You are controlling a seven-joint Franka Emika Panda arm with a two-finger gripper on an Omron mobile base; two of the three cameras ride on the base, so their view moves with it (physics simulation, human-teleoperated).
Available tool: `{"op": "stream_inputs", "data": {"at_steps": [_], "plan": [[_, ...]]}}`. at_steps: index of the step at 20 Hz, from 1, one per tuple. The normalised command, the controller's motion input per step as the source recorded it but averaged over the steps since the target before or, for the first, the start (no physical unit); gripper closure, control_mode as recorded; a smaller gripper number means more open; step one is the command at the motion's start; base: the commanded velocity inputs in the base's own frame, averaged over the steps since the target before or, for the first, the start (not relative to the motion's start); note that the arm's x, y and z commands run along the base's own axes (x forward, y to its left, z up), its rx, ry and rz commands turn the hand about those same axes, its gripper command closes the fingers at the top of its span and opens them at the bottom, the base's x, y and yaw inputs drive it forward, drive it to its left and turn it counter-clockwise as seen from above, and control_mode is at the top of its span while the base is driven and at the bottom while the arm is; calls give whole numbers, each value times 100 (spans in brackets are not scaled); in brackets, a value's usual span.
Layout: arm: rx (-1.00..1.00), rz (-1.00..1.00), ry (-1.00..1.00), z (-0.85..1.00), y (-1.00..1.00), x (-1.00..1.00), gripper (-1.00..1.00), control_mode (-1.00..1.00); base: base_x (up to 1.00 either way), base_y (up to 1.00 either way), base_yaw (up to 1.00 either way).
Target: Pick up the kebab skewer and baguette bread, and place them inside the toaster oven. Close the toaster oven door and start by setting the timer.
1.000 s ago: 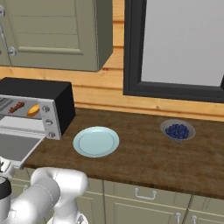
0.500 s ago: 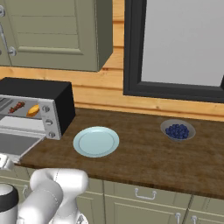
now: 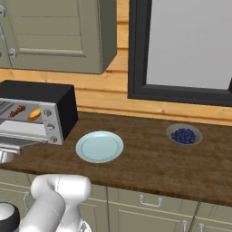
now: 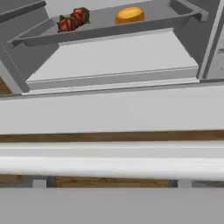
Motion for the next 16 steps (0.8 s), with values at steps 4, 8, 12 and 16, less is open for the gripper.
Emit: {"op": "stream_inputs", "data": {"at_steps": [4, 8, 12, 16], "plan": [[1, 0, -8, 60, -23, 100, -100, -100, 0, 0, 0], [0, 0, 1, 50, -19, 95, -100, -100, 0, 0, 0], [0, 0, 8, 22, -24, 48, -100, -100, 0, 0, 0], [0, 1, 2, 15, -32, 30, -100, -100, 0, 0, 0]]}}
